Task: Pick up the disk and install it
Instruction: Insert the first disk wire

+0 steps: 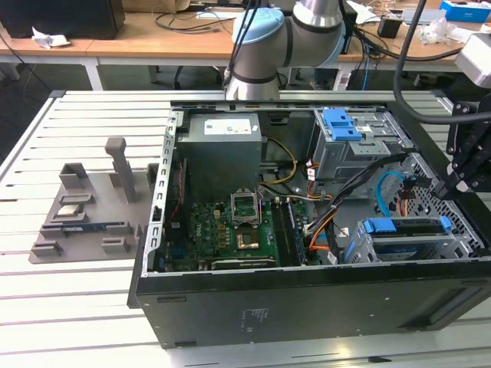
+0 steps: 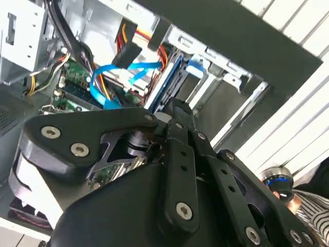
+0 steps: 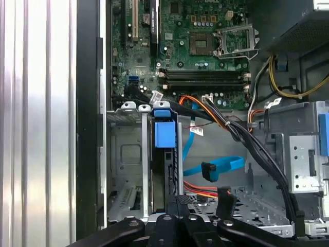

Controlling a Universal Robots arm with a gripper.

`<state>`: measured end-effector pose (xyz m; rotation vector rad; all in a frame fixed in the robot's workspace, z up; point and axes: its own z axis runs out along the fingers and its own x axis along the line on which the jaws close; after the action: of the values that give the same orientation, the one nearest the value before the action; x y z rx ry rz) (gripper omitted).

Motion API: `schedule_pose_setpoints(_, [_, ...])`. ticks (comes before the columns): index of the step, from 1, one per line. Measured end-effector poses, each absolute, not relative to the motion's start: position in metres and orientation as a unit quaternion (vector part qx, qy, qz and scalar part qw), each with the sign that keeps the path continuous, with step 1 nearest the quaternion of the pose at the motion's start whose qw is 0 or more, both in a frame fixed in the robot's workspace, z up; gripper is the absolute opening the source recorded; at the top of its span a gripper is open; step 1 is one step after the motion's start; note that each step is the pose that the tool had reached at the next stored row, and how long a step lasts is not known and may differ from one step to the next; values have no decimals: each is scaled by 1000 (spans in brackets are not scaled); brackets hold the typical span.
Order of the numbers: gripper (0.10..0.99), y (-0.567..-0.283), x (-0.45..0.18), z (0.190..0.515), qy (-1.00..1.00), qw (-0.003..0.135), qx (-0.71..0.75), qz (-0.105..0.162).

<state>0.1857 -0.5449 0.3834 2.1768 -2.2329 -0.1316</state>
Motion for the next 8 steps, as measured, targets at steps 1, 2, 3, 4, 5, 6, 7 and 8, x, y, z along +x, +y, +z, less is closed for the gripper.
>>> schedule_pose_setpoints(1, [106, -544, 189, 381, -715, 11, 697, -42])
schedule_pose_setpoints(2, [106, -542, 194, 376, -715, 12, 697, -41])
schedule_pose_setpoints(3, [106, -541, 196, 374, -716, 13, 697, -41])
schedule_pose_setpoints(4, [106, -540, 197, 373, -716, 13, 697, -41])
schedule_pose_setpoints(5, [106, -540, 197, 373, -716, 14, 697, -40])
schedule_pose_setpoints(6, [106, -540, 197, 373, -716, 14, 697, -40])
schedule_pose_setpoints(7, [106, -541, 197, 373, -716, 14, 697, -40])
schedule_pose_setpoints(8, [106, -540, 197, 373, -716, 14, 697, -40])
